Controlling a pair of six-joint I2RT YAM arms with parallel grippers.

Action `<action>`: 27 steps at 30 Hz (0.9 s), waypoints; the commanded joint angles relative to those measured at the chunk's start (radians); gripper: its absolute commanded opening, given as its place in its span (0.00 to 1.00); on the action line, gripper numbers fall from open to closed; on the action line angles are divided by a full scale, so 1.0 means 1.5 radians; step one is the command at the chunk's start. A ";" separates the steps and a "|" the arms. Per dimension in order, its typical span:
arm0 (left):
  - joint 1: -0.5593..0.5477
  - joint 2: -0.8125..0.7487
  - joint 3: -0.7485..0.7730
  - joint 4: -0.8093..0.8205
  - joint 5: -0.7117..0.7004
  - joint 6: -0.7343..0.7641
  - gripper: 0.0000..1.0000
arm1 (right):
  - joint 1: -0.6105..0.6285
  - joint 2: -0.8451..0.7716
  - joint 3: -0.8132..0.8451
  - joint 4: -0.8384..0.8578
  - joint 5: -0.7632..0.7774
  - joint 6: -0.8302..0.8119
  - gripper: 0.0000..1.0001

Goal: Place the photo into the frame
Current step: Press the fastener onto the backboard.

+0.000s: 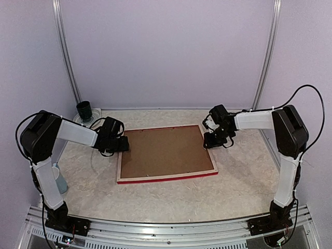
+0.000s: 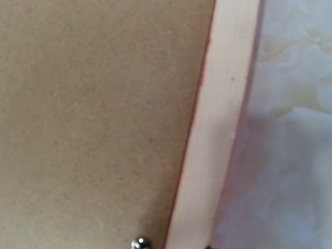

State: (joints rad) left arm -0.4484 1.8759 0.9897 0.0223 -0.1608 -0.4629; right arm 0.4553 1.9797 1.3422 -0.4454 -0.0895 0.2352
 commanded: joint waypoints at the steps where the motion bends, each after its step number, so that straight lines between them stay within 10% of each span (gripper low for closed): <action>1: 0.001 0.011 -0.005 0.014 0.006 0.004 0.59 | 0.014 0.031 0.012 -0.022 0.021 -0.007 0.31; 27: 0.002 0.006 -0.009 0.013 0.001 0.005 0.59 | 0.027 0.024 0.043 -0.037 0.030 -0.007 0.43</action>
State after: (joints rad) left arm -0.4484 1.8805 0.9878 0.0269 -0.1612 -0.4629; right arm 0.4889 2.0037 1.3769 -0.4976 -0.0288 0.2241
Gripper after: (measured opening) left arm 0.589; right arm 0.426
